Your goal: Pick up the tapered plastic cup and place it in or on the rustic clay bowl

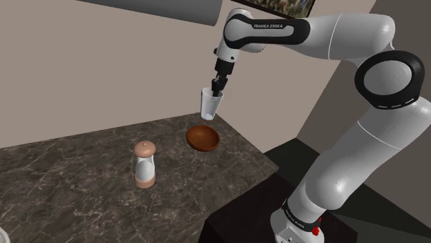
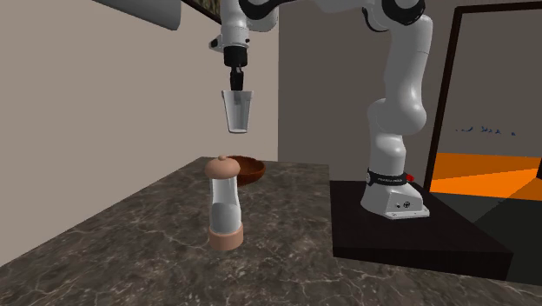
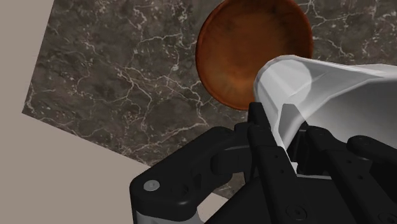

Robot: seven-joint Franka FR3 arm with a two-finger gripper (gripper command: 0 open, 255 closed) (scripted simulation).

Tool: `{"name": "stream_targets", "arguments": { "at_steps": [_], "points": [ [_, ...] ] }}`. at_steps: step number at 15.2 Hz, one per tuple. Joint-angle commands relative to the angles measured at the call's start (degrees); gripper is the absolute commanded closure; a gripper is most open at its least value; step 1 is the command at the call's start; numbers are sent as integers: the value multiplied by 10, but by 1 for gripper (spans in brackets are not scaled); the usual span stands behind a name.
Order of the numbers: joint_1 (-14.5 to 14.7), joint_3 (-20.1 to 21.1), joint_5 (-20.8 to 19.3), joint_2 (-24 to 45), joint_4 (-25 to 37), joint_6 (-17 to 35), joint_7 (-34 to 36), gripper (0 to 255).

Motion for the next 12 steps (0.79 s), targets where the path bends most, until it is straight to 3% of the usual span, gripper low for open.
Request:
{"name": "stream_targets", "arguments": {
  "at_steps": [1,12],
  "points": [
    [-3,-4,0,0,-6,6,-8,255],
    [-2,-3,3,11,-79,89,-18,255]
  ]
}}
